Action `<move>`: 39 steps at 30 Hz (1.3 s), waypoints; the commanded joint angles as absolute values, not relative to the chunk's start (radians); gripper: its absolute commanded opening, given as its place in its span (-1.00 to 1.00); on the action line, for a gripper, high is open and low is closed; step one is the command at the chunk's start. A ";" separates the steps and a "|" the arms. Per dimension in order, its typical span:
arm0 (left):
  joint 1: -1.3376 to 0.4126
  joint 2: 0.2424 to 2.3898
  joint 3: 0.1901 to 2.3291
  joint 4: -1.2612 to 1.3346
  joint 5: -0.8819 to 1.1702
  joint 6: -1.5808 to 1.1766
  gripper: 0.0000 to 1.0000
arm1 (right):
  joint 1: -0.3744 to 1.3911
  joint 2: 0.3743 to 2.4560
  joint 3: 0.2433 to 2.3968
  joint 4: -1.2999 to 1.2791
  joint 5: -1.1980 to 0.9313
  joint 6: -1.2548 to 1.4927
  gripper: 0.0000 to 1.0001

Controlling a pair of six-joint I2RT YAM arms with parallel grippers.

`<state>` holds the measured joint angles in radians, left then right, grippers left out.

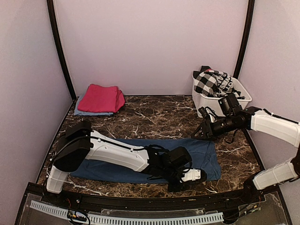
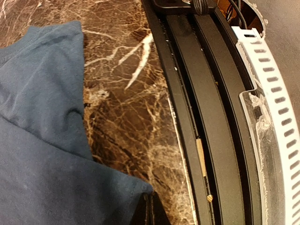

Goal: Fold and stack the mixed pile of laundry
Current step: Smooth out the rectangle-folded T-shirt at the center of the board.

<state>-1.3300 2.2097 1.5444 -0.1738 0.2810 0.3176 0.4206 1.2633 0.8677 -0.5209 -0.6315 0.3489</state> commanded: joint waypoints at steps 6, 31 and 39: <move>-1.212 2.065 1.532 -0.095 0.407 0.193 -1.00 | 0.411 1.263 0.870 -0.495 -0.637 0.341 -0.05; -1.061 2.134 1.540 -0.034 0.067 0.168 -0.63 | 0.409 1.253 0.827 -0.516 -0.644 0.376 -0.09; -1.001 2.029 1.493 -0.108 -0.075 -0.018 -0.20 | 0.473 1.227 0.796 -0.525 -0.606 0.429 -0.13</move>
<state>-1.0462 2.1323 1.5246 -0.0650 0.0162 0.1074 0.4221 1.2545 0.8185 -0.5316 -0.6273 0.3866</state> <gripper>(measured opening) 0.396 0.437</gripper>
